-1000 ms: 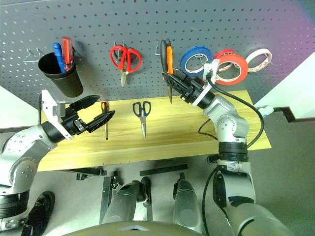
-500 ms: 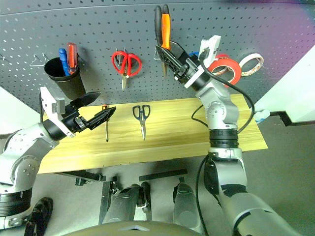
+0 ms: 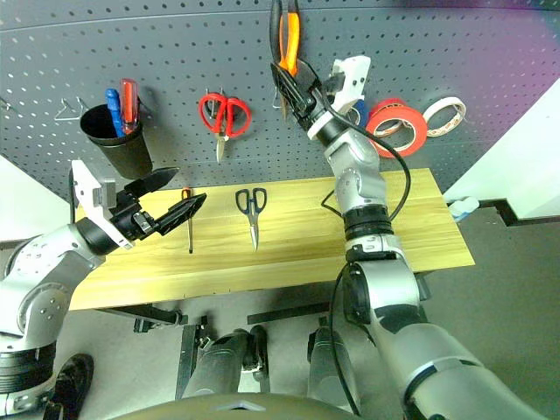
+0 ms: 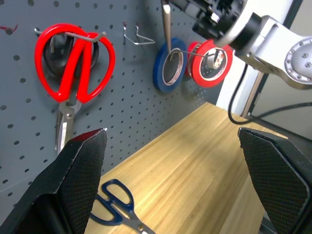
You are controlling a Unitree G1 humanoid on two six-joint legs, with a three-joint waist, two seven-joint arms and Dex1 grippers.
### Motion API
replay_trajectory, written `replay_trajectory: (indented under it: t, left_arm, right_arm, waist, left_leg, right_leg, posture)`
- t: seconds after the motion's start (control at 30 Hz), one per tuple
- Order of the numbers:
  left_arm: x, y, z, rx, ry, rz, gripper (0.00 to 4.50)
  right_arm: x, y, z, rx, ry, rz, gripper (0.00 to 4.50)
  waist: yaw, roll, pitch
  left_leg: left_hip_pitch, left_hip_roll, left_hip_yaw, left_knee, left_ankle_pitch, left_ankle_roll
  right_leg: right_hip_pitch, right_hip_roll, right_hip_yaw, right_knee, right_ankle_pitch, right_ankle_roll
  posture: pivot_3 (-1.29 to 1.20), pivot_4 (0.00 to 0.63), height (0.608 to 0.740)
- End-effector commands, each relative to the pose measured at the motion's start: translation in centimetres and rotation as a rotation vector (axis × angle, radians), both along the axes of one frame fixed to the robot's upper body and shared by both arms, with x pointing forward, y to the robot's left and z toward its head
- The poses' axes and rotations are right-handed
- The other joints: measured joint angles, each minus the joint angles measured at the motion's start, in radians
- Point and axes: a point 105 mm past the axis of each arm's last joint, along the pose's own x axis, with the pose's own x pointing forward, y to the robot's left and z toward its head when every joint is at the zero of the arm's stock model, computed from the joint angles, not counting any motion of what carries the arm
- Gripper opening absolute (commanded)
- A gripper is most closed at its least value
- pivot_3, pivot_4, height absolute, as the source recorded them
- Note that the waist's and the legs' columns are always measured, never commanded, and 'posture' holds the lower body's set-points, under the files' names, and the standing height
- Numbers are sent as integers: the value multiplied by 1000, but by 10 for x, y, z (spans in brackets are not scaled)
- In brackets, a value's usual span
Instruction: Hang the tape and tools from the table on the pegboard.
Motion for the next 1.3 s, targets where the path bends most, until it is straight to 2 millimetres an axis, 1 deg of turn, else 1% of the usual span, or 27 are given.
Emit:
replay_trajectory:
  t: [0.03,0.2,0.27,0.47,0.63,0.8,0.87,0.97,1.13,1.23,1.3]
  left_arm:
    - [-6,1,12,0,-50,-1,4500]
    - [-7,2,12,2,-44,4,4500]
    - [-8,2,12,3,-43,4,4500]
    - [-9,3,11,8,-38,3,4500]
    - [-10,4,10,10,-35,4,4500]
    - [-11,4,10,14,-31,4,4500]
    - [-12,3,10,13,-29,4,4500]
    - [-12,3,10,11,-29,6,4500]
    - [-13,3,8,10,-23,10,4500]
    - [-15,2,8,7,-17,9,4500]
    - [-17,1,7,7,-9,8,4500]
  right_arm:
    - [0,-2,26,25,-89,-45,2098]
    - [4,-1,30,28,-105,-83,2098]
    - [7,2,30,-4,-118,-128,2098]
    - [13,0,33,37,-98,-168,2098]
    - [15,3,31,36,-103,-193,2098]
    - [16,5,29,47,-99,-231,2098]
    - [16,7,30,41,-104,-248,2098]
    - [14,16,28,34,-107,-231,2097]
    - [9,27,30,27,-130,-203,2097]
    - [9,26,30,-3,-153,-259,2097]
    - [8,26,33,-1,-174,-276,2097]
  waist:
    - [0,0,0]
    - [1,0,0]
    - [1,0,0]
    - [-10,0,0]
    - [-12,0,0]
    - [-14,0,0]
    - [-14,0,0]
    - [-14,0,0]
    - [-13,0,0]
    - [-12,0,0]
    - [-12,0,0]
  left_leg:
    - [0,0,0,0,0,0]
    - [1,0,0,0,0,0]
    - [1,0,0,0,0,0]
    - [1,0,0,1,1,-1]
    - [4,0,0,2,2,-3]
    - [6,1,1,2,3,-4]
    - [6,1,1,2,3,-5]
    - [6,1,1,2,3,-5]
    - [6,1,1,2,3,-5]
    - [6,1,1,2,3,-5]
    - [6,1,1,2,3,-5]
  right_leg:
    - [0,0,0,0,0,0]
    - [0,0,0,1,0,0]
    - [0,0,0,1,0,0]
    - [0,0,0,3,0,0]
    - [0,-1,1,9,0,0]
    - [0,0,2,11,0,-1]
    - [0,0,2,11,0,-1]
    - [0,0,2,11,0,-1]
    - [-1,0,2,11,0,-2]
    - [-1,0,2,11,0,-2]
    - [-1,0,2,11,0,-2]
  posture:
    - [-104,105,740]
    - [-100,106,740]
    - [-100,106,740]
    - [-93,102,740]
    - [-86,102,740]
    - [-78,102,740]
    - [-77,102,740]
    - [-70,103,740]
    - [-68,115,740]
    - [-61,120,740]
    - [-54,127,740]
